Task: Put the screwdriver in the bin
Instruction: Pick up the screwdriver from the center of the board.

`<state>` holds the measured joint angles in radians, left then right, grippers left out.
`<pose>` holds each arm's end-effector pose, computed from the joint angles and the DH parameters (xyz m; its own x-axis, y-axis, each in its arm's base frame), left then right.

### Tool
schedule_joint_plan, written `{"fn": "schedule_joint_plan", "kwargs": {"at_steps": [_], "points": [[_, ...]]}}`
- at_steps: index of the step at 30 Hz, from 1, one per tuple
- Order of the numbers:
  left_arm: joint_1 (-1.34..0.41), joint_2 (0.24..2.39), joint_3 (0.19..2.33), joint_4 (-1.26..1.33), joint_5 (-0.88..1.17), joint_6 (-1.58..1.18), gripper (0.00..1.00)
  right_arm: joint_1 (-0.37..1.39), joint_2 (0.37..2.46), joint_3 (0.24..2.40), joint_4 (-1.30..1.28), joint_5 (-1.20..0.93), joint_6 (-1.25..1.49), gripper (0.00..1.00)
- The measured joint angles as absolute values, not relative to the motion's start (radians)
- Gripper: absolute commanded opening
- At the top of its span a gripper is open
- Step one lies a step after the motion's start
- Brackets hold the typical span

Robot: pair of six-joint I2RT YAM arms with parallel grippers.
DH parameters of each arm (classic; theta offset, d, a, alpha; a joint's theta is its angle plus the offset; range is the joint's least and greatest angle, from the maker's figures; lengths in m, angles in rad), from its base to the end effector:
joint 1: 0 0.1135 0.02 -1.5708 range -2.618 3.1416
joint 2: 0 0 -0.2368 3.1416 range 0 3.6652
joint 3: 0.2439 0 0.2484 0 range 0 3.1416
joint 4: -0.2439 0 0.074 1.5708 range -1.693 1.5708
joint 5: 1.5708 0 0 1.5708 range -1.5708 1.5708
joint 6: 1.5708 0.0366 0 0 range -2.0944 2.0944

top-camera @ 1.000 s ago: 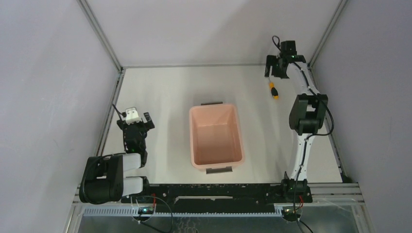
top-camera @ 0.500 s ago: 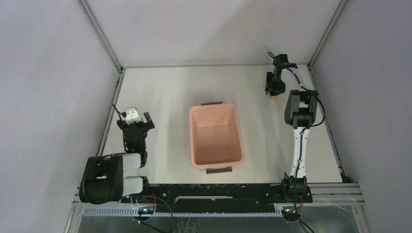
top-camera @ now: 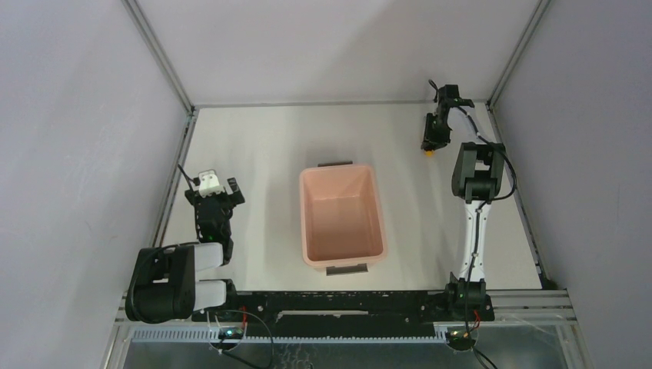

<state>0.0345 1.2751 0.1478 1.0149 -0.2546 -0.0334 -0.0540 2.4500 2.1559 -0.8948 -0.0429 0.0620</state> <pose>0.2169 0.0167 0.1358 -0.1026 -0.0359 -0.9941 -0.2871 0.9579 -0.0049 0.4911 -0.0250 0.1495 -0.9225 0.1119 -0.3695 0.0953 0.9935 0.0628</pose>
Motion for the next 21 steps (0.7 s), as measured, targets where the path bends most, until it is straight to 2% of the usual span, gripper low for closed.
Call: {"fn": "schedule_joint_plan", "kwargs": {"at_steps": [7,13,21], "points": [[0.035,1.275,0.148,1.015,-0.255,-0.033,0.98,-0.08,2.373,2.151,-0.912,-0.264,0.132,0.07],[0.035,1.275,0.148,1.015,-0.255,-0.033,0.98,-0.111,2.178,2.094,-0.873,-0.488,0.235,0.06],[0.035,1.275,0.148,1.015,-0.255,-0.034,0.98,-0.124,1.927,1.99,-0.848,-0.632,0.376,0.08]]}}
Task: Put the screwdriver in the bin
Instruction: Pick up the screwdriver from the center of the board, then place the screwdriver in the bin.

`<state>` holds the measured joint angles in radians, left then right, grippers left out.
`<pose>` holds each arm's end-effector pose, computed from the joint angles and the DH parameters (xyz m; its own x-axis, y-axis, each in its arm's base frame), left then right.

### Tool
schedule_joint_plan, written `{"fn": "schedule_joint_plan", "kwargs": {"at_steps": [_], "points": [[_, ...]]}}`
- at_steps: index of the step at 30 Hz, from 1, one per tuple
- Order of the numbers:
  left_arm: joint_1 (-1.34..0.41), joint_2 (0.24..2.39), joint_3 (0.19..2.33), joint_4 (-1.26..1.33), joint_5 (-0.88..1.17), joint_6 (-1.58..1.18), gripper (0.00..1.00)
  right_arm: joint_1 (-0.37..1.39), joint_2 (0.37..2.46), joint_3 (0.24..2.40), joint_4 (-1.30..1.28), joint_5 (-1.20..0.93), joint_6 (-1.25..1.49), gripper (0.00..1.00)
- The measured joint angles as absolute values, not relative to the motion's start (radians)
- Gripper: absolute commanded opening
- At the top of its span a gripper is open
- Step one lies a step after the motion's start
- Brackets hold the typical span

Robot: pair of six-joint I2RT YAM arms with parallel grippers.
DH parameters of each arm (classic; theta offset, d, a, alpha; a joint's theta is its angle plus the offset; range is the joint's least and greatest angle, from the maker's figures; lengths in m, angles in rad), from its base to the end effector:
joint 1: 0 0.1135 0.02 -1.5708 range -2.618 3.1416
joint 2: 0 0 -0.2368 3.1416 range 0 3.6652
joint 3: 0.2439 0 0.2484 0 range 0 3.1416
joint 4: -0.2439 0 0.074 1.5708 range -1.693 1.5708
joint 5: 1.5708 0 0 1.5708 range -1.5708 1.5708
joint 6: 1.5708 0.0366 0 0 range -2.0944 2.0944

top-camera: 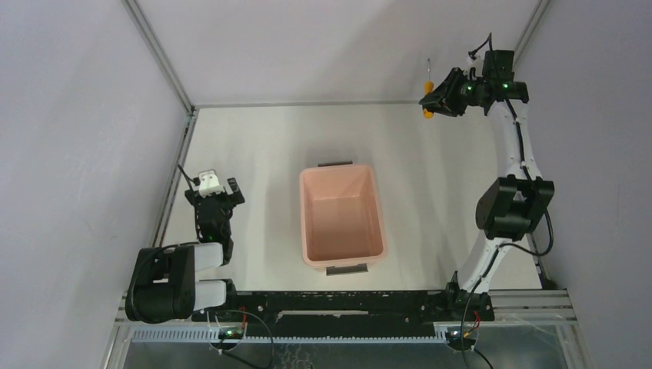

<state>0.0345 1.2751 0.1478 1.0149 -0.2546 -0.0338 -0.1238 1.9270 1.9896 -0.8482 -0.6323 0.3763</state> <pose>0.2169 0.0167 0.1358 -0.1025 -0.0363 -0.9941 -0.2871 0.9579 -0.0053 0.4121 -0.0295 0.3372 -0.7685 0.3944 -0.5039 -0.0350 0.7604 0.6485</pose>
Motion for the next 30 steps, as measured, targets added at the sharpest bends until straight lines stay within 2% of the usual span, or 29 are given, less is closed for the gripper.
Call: {"fn": "schedule_joint_plan", "kwargs": {"at_steps": [7,12,17,21,26,30], "points": [[0.035,1.275,0.148,1.015,-0.255,-0.033,0.98,-0.093,1.673,1.9,-0.896,-0.619,0.447,0.13],[0.035,1.275,0.148,1.015,-0.255,-0.033,0.98,0.017,1.442,1.809,-0.928,-0.544,0.479,0.14],[0.035,1.275,0.148,1.015,-0.255,-0.033,0.98,0.253,1.23,1.692,-0.929,-0.41,0.542,0.14],[0.035,1.275,0.148,1.015,-0.255,-0.033,0.98,0.463,1.142,1.589,-0.922,-0.25,0.608,0.14],[0.035,1.275,0.148,1.015,-0.255,-0.033,0.98,0.715,1.132,1.435,-0.915,0.007,0.694,0.13],[0.035,1.275,0.148,1.015,-0.255,-0.033,0.98,0.853,1.189,1.324,-0.918,0.14,0.751,0.11]]}}
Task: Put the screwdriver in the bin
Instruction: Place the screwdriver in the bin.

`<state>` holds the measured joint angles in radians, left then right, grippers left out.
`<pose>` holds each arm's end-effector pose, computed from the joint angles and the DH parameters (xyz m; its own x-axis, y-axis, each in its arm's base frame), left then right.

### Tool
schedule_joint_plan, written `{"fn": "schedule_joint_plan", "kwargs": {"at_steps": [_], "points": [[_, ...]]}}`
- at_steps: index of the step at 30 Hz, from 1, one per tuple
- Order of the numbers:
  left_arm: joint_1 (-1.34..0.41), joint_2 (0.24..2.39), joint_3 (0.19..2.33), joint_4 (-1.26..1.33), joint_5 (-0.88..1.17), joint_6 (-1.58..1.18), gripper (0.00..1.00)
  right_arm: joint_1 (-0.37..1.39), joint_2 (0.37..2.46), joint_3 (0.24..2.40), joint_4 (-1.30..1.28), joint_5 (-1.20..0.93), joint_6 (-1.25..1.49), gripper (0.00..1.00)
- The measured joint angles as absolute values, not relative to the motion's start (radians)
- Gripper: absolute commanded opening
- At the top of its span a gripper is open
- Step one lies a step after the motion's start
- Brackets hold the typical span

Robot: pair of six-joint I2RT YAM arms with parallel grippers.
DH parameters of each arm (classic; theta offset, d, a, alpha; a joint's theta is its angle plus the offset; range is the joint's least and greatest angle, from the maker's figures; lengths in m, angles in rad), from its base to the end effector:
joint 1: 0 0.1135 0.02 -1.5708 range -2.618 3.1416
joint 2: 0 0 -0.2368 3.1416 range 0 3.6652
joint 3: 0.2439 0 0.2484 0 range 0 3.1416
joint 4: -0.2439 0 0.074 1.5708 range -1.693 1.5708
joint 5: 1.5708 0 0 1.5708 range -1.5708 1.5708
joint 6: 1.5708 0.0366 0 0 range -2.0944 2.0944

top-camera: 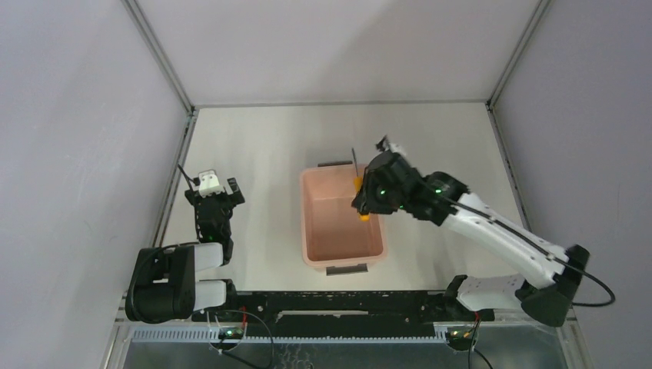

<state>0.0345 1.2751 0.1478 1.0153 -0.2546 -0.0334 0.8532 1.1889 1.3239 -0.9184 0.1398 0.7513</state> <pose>0.2169 0.0167 0.1358 -0.1022 -0.0359 -0.9941 -0.2871 0.9579 -0.0050 0.1621 0.1779 0.3473 -0.8040 0.1067 -0.5849 -0.1810 0.8931 0.4118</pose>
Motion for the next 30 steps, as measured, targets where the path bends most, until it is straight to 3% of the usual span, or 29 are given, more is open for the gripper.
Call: {"fn": "schedule_joint_plan", "kwargs": {"at_steps": [9,21,25,30], "points": [[0.035,1.275,0.148,1.015,-0.255,-0.033,0.98,1.005,1.409,1.171,-0.88,0.247,0.838,0.1],[0.035,1.275,0.148,1.015,-0.255,-0.033,0.98,1.037,1.711,1.169,-0.729,0.234,0.871,0.12],[0.035,1.275,0.148,1.015,-0.255,-0.033,0.98,1.038,1.787,1.169,-0.697,0.216,0.879,0.22],[0.035,1.275,0.148,1.015,-0.255,-0.033,0.98,1.043,1.813,1.169,-0.686,0.211,0.888,0.48]]}}
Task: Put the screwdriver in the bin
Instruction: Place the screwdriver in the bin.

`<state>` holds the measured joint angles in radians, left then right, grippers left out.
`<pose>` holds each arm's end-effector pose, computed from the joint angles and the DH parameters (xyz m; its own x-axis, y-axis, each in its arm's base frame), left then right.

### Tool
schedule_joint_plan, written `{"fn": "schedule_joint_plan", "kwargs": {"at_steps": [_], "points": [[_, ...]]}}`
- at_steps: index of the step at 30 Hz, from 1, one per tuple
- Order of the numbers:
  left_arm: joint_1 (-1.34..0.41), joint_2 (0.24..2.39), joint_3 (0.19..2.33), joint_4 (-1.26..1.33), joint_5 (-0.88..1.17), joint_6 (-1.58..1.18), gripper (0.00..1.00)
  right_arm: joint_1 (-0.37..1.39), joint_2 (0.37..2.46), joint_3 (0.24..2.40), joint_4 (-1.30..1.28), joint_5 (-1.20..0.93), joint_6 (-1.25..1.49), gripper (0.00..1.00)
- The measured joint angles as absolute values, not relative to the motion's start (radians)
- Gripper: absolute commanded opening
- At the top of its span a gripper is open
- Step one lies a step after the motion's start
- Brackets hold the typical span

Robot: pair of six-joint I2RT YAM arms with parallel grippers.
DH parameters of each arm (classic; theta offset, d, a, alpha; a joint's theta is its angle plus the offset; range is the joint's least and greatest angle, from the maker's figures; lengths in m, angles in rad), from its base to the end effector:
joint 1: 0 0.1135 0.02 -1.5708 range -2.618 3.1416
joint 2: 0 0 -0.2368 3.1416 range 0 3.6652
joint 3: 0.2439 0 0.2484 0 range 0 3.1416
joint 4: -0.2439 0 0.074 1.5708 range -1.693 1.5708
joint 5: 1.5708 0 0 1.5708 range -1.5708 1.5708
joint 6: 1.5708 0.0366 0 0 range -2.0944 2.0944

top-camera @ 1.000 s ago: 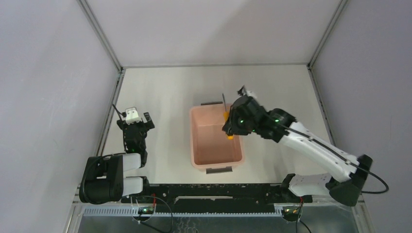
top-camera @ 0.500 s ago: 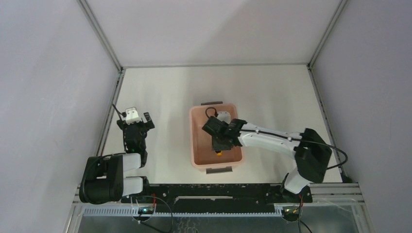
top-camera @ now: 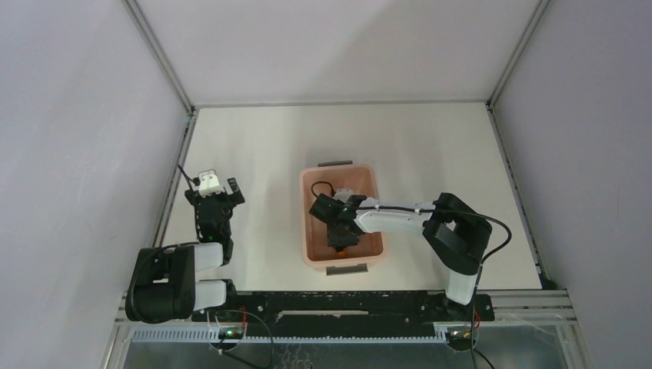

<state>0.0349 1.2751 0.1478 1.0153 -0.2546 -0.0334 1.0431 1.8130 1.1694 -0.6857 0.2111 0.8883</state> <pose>0.2169 0.0168 0.1358 -0.1022 -0.0359 -0.9941 -0.2875 0.9578 -0.0050 0.1737 0.2829 0.1401 -0.9444 -0.1134 -0.3087 -0.1375 0.9888 0.0573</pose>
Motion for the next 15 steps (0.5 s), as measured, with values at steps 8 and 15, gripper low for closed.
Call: {"fn": "schedule_joint_plan", "kwargs": {"at_steps": [8,15], "points": [[0.035,1.275,0.148,1.015,-0.255,-0.033,0.98,1.027,1.739,1.168,-0.707,0.206,0.878,0.66],[0.035,1.275,0.148,1.015,-0.255,-0.033,0.98,0.942,1.499,1.27,-0.802,0.225,0.8,0.83]]}}
